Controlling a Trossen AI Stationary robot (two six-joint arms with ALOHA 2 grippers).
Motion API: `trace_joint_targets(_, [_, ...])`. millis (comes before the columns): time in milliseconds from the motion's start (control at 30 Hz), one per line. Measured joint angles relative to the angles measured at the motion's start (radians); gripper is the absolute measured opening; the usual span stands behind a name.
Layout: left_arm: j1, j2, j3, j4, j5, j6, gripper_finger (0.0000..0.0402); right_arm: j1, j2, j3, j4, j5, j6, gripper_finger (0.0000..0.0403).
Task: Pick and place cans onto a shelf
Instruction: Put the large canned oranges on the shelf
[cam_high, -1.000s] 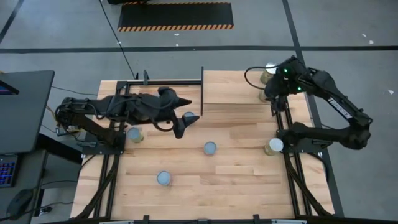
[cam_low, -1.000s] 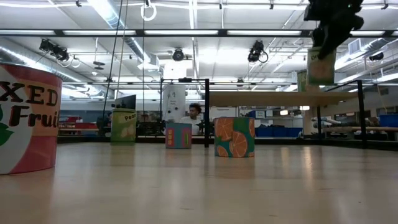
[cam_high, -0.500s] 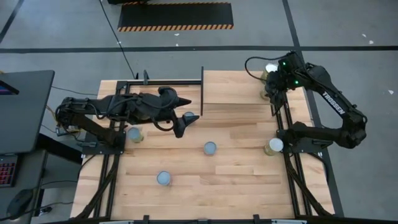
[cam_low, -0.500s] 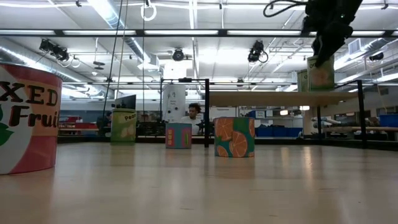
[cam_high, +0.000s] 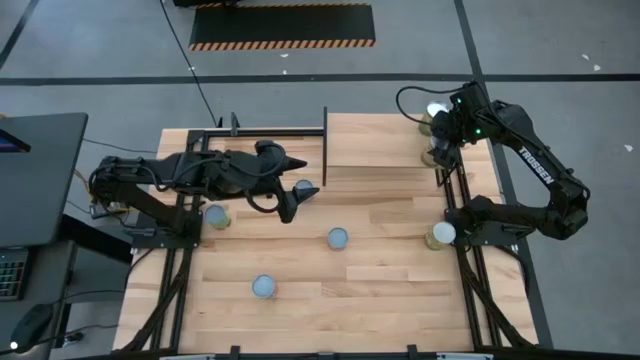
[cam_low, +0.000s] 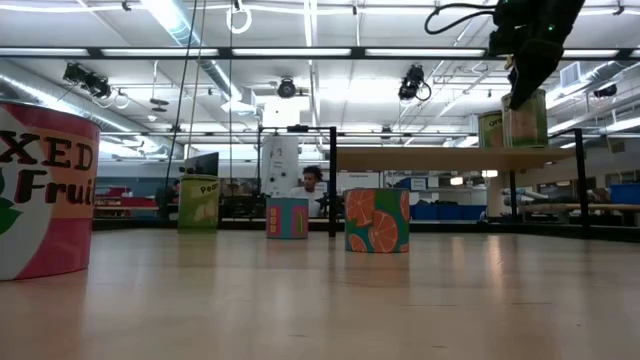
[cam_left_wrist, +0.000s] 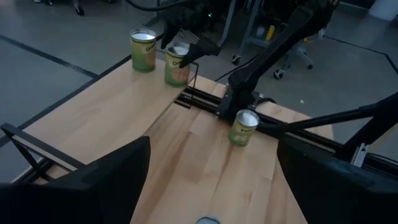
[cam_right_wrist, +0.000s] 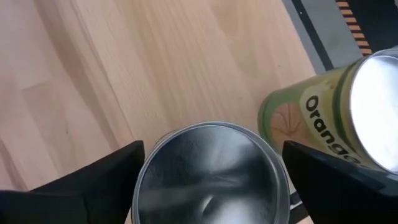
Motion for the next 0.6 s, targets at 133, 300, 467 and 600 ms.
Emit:
trace_joint_targets(133, [0.001, 0.0, 0.0, 0.0, 0.0, 0.01, 0.0357, 0.005, 0.0, 0.008, -0.003, 0.023, -0.008, 0.0385])
trace_joint_targets(300, [0.001, 0.0, 0.0, 0.0, 0.0, 0.026, 0.0357, 0.027, 0.0, 0.042, 0.003, 0.046, -0.022, 0.0375])
trace_joint_targets(467, [0.001, 0.0, 0.0, -0.001, 0.0, 0.029, 0.0357, 0.052, 0.0, 0.093, 0.012, 0.046, -0.011, 0.0374])
trace_joint_targets(600, [0.001, 0.0, 0.0, -0.004, 0.0, 0.027, 0.0357, 0.087, 0.0, 0.188, -0.037, 0.047, 0.131, 0.0374])
